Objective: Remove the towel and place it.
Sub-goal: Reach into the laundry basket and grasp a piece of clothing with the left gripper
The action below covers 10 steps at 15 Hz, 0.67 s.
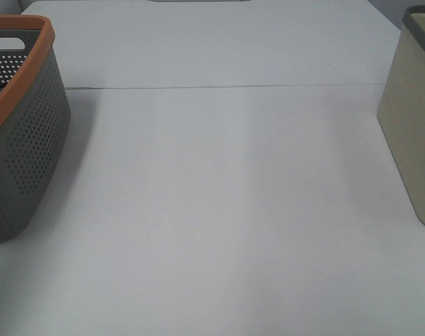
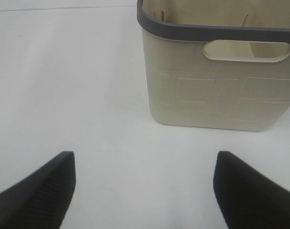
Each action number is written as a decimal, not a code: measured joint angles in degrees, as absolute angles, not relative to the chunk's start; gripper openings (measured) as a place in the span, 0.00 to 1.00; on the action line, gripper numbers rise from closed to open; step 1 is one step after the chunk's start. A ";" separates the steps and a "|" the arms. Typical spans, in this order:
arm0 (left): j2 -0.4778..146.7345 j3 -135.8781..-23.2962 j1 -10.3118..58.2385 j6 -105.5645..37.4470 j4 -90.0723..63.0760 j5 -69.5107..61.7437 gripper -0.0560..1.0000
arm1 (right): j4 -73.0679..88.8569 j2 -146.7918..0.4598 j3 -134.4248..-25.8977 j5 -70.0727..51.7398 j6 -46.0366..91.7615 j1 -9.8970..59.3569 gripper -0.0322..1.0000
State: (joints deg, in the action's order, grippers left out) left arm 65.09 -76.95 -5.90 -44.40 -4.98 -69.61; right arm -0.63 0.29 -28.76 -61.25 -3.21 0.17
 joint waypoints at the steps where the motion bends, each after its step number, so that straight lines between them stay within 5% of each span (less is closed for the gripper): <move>1: 70.02 -79.30 -5.90 -52.37 -4.64 -69.56 0.98 | -0.63 0.29 -28.76 -61.25 -3.21 0.17 0.72; 10: 102.56 -88.52 -12.38 -71.16 1.03 -65.15 0.98 | -0.63 0.29 -28.76 -61.25 -3.21 0.17 0.72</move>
